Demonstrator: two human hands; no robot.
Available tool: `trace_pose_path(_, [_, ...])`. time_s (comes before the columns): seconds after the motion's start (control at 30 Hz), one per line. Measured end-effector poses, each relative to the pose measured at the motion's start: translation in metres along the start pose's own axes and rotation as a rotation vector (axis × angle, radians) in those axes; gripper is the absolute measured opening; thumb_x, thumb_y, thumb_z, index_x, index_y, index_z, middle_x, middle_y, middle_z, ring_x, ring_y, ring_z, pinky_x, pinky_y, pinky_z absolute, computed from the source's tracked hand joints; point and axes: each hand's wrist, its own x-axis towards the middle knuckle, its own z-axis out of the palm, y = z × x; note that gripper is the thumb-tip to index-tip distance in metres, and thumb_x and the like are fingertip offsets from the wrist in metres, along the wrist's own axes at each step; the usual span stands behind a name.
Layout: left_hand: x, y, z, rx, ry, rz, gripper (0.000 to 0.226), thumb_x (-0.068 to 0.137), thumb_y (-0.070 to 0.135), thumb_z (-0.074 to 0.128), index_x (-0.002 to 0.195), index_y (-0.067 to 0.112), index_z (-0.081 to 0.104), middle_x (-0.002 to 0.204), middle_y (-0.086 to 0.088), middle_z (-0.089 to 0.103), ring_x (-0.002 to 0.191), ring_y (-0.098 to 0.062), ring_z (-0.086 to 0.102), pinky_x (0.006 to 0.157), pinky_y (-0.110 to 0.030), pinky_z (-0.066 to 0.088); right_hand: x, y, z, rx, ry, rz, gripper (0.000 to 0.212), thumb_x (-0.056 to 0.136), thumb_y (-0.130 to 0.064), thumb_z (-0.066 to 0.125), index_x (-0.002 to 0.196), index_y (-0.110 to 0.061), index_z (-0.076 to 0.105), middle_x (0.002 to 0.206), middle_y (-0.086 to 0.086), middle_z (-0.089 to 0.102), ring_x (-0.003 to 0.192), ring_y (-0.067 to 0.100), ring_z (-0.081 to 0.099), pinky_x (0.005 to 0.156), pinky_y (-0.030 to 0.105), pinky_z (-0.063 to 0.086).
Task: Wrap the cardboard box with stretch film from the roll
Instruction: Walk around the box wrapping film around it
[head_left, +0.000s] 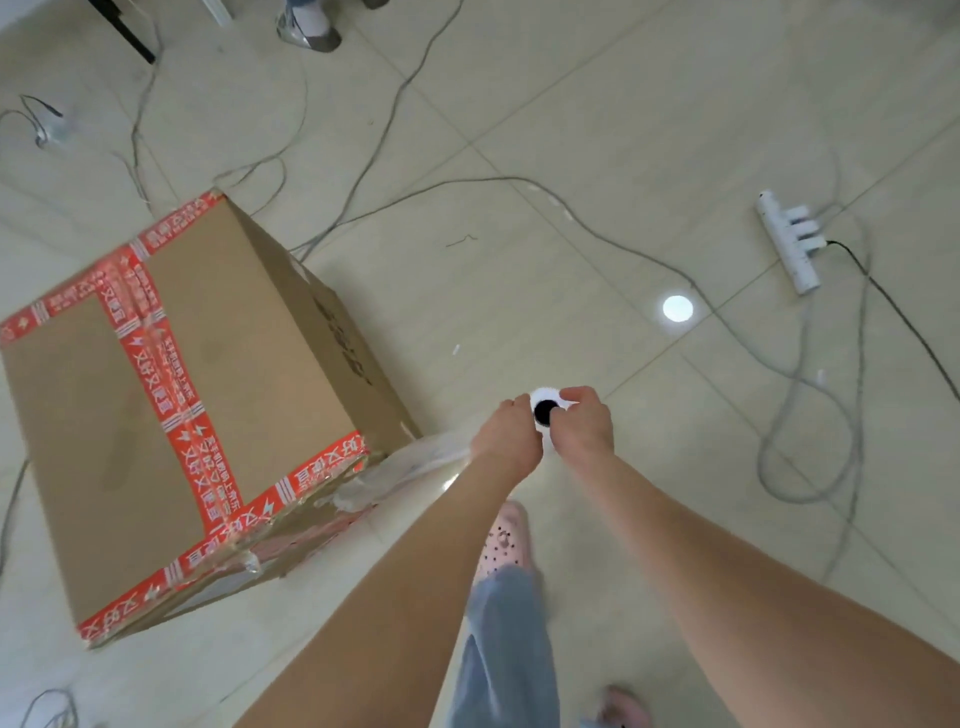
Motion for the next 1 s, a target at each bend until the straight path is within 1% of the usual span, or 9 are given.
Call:
trace_pose_path(0.23, [0.090, -0.002, 0.016, -0.034, -0.103, -0.103, 0.050, 0.093, 0.018, 0.051, 0.136, 0.005, 0.029, 0.124, -0.015, 0.051, 0.112, -0.032, 0.054, 0.079, -0.037, 0.043, 0.082, 0.019, 0.022, -0.141, -0.108, 0.223, 0.063, 0.089, -0.021, 0.058, 0.145, -0.018, 0.029, 0.139, 0.015, 0.038, 0.115, 0.032, 0.055, 0.092, 0.034, 0.045])
trace_pose_path(0.33, [0.114, -0.006, 0.019, 0.028, -0.191, -0.131, 0.049, 0.093, 0.017, 0.047, 0.138, 0.011, 0.029, 0.116, -0.013, 0.058, 0.106, -0.031, 0.058, 0.072, -0.034, 0.043, 0.107, 0.023, 0.039, -0.079, -0.162, 0.325, 0.064, 0.087, -0.014, 0.053, 0.145, -0.023, 0.030, 0.136, 0.011, 0.048, 0.113, 0.029, 0.057, 0.087, 0.030, 0.047])
trace_pose_path(0.43, [0.131, -0.011, 0.019, 0.111, -0.265, -0.097, 0.038, 0.094, 0.024, 0.041, 0.131, 0.016, 0.041, 0.113, -0.008, 0.060, 0.104, -0.028, 0.059, 0.068, -0.031, 0.038, 0.118, 0.028, 0.046, -0.148, -0.172, 0.309, 0.040, 0.087, -0.013, 0.051, 0.126, -0.022, 0.052, 0.114, 0.005, 0.063, 0.095, 0.024, 0.059, 0.071, 0.026, 0.047])
trace_pose_path(0.57, [0.142, -0.018, 0.004, 0.199, -0.251, 0.035, 0.032, 0.095, 0.028, 0.037, 0.121, 0.021, 0.053, 0.108, -0.005, 0.064, 0.100, -0.026, 0.061, 0.069, -0.030, 0.037, 0.131, 0.018, 0.047, -0.392, -0.125, 0.167, 0.024, 0.084, -0.013, 0.051, 0.101, -0.024, 0.063, 0.098, 0.004, 0.067, 0.095, 0.029, 0.063, 0.077, 0.036, 0.054])
trace_pose_path(0.7, [0.153, -0.053, -0.019, 0.003, -0.197, -0.021, 0.054, 0.095, 0.036, 0.038, 0.146, 0.025, 0.028, 0.131, -0.003, 0.056, 0.118, -0.025, 0.053, 0.090, -0.035, 0.043, 0.145, -0.011, 0.053, -0.367, -0.097, 0.145, 0.040, 0.083, -0.008, 0.049, 0.116, -0.024, 0.063, 0.108, 0.007, 0.066, 0.097, 0.032, 0.064, 0.081, 0.045, 0.056])
trace_pose_path(0.8, [0.155, -0.086, -0.024, 0.097, -0.295, -0.068, 0.094, 0.084, 0.045, 0.056, 0.152, 0.016, -0.002, 0.152, -0.004, 0.027, 0.136, -0.025, 0.033, 0.104, -0.041, 0.037, 0.158, -0.036, 0.064, -0.444, -0.131, 0.073, 0.044, 0.087, -0.010, 0.049, 0.128, -0.023, 0.057, 0.120, 0.009, 0.063, 0.105, 0.031, 0.061, 0.087, 0.040, 0.053])
trace_pose_path(0.87, [0.155, -0.099, -0.022, 0.127, -0.376, -0.148, 0.109, 0.078, 0.053, 0.064, 0.152, 0.016, -0.008, 0.152, -0.005, 0.024, 0.135, -0.028, 0.035, 0.101, -0.043, 0.041, 0.166, -0.053, 0.074, -0.476, -0.153, -0.007, 0.045, 0.087, -0.010, 0.050, 0.130, -0.022, 0.055, 0.122, 0.009, 0.063, 0.107, 0.031, 0.059, 0.087, 0.036, 0.051])
trace_pose_path(0.93, [0.156, -0.108, -0.016, 0.100, -0.408, -0.252, 0.095, 0.081, 0.047, 0.066, 0.150, 0.015, 0.009, 0.137, -0.007, 0.043, 0.119, -0.029, 0.051, 0.084, -0.039, 0.050, 0.174, -0.071, 0.086, -0.480, -0.182, -0.065, 0.047, 0.086, -0.011, 0.050, 0.131, -0.023, 0.055, 0.124, 0.008, 0.061, 0.105, 0.029, 0.061, 0.084, 0.035, 0.052])
trace_pose_path(1.0, [0.160, -0.115, -0.020, 0.117, -0.291, -0.300, 0.049, 0.091, 0.030, 0.060, 0.133, 0.014, 0.042, 0.117, -0.007, 0.059, 0.105, -0.027, 0.060, 0.077, -0.034, 0.052, 0.183, -0.093, 0.098, -0.488, -0.223, -0.107, 0.047, 0.087, -0.010, 0.048, 0.131, -0.024, 0.056, 0.123, 0.006, 0.061, 0.092, 0.028, 0.065, 0.072, 0.032, 0.057])
